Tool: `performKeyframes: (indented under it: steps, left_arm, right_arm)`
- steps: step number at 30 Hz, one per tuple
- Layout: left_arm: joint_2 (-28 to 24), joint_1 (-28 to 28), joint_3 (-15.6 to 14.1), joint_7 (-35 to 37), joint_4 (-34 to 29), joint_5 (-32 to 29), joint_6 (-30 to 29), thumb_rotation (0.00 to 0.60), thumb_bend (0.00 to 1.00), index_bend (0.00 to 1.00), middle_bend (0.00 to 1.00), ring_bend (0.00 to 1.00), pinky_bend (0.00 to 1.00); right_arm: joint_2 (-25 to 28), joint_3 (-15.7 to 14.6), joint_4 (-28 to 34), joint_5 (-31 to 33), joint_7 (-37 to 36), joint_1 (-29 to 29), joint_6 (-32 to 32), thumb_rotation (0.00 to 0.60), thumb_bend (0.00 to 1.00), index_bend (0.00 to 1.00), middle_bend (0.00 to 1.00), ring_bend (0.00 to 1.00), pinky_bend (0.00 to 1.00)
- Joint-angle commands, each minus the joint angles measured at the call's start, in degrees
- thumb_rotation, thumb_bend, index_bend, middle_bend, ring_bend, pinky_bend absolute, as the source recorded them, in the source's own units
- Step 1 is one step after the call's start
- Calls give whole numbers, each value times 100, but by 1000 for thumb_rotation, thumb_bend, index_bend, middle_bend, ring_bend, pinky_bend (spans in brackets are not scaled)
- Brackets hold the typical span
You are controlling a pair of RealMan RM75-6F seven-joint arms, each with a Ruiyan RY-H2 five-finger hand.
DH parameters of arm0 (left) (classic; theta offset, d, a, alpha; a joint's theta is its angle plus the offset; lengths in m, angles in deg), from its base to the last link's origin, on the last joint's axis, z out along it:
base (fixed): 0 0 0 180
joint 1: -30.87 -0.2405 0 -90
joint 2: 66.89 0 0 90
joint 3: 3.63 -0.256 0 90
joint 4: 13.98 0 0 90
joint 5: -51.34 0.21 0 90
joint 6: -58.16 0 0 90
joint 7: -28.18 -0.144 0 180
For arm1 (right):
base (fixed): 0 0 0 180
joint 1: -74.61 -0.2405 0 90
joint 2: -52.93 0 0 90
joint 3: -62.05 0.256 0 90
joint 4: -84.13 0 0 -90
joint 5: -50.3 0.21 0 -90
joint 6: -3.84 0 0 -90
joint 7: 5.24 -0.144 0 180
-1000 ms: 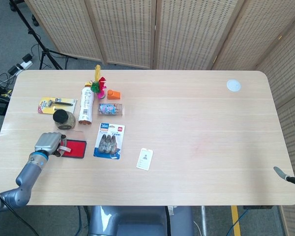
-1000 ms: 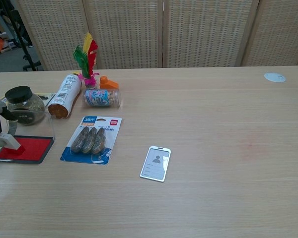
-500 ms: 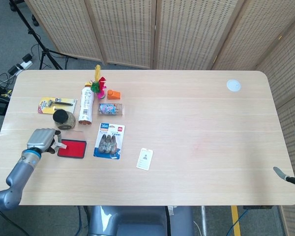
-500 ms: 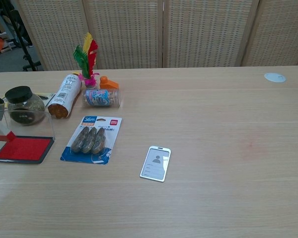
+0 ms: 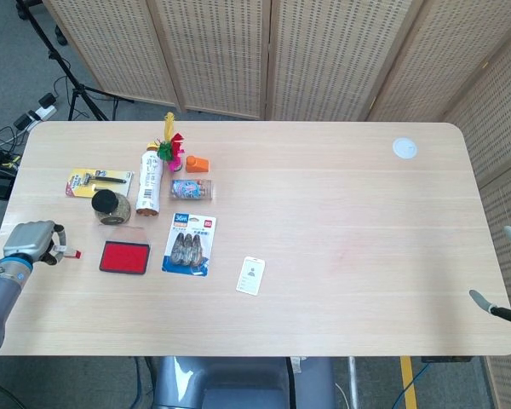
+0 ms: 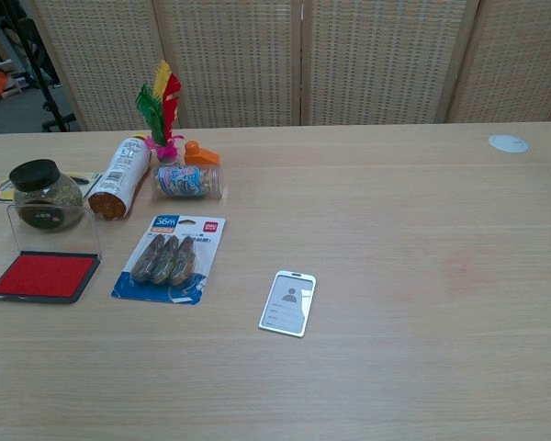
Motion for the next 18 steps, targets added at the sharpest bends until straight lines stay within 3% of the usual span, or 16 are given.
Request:
performKeyframes:
  steps: [1, 10, 18]
  left_arm:
    - [225, -83, -20, 236, 401, 150, 218, 600, 424, 609, 1000, 989, 895]
    - [714, -231, 78, 643, 1028, 663, 249, 600, 421, 609, 1000, 989, 895]
    - [884, -235, 104, 577, 1153, 767, 208, 600, 417, 604, 1000, 988, 895]
  right_arm:
    - [-8, -5, 7, 3, 26, -7, -16, 600, 0, 0, 0, 0, 0]
    - [-24, -10, 5, 15, 67, -25, -53, 600, 0, 0, 0, 0, 0]
    - [-20, -5, 1, 29, 49, -26, -56, 600, 0, 0, 0, 0, 0]
